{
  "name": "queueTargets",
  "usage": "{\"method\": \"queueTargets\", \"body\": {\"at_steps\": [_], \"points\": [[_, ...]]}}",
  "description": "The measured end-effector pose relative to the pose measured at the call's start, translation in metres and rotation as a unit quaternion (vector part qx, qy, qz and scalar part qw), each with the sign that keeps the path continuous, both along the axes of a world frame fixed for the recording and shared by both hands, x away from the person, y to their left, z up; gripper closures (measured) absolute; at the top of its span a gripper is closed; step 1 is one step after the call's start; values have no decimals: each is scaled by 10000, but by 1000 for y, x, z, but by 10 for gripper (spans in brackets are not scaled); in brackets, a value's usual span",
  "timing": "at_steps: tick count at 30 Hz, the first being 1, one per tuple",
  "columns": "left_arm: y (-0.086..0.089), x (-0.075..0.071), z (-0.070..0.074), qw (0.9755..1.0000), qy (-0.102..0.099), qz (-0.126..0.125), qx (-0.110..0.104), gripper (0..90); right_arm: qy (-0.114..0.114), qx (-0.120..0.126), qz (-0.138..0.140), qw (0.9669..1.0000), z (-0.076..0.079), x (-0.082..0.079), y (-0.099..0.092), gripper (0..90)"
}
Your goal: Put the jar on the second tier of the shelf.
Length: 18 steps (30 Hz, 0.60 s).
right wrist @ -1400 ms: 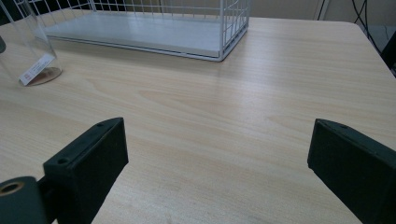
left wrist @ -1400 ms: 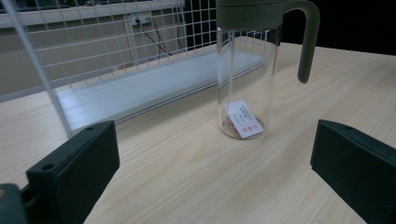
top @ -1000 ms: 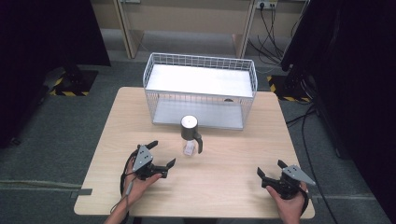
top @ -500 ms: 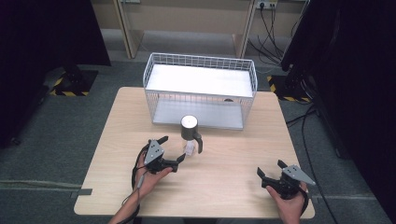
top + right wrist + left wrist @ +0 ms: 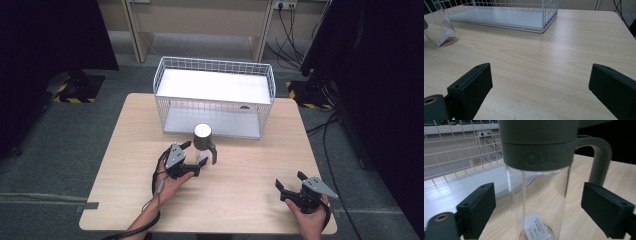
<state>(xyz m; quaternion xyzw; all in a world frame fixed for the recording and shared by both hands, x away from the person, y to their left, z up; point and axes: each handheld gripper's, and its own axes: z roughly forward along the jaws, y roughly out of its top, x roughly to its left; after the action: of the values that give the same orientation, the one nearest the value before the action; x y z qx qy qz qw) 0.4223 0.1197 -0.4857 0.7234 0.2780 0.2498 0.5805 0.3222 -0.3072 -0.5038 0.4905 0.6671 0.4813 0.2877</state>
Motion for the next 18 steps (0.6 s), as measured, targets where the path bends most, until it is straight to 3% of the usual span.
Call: {"method": "queueTargets", "body": {"at_steps": [9, 18], "points": [[-8, 10, -2, 10000, 16, -5, -69, 292, 7, 16, 12, 10000, 0, 0, 0, 53], [-12, 9, -3, 9998, -2, 125, -149, 305, -1, 10, 15, 10000, 0, 0, 0, 52]]}}
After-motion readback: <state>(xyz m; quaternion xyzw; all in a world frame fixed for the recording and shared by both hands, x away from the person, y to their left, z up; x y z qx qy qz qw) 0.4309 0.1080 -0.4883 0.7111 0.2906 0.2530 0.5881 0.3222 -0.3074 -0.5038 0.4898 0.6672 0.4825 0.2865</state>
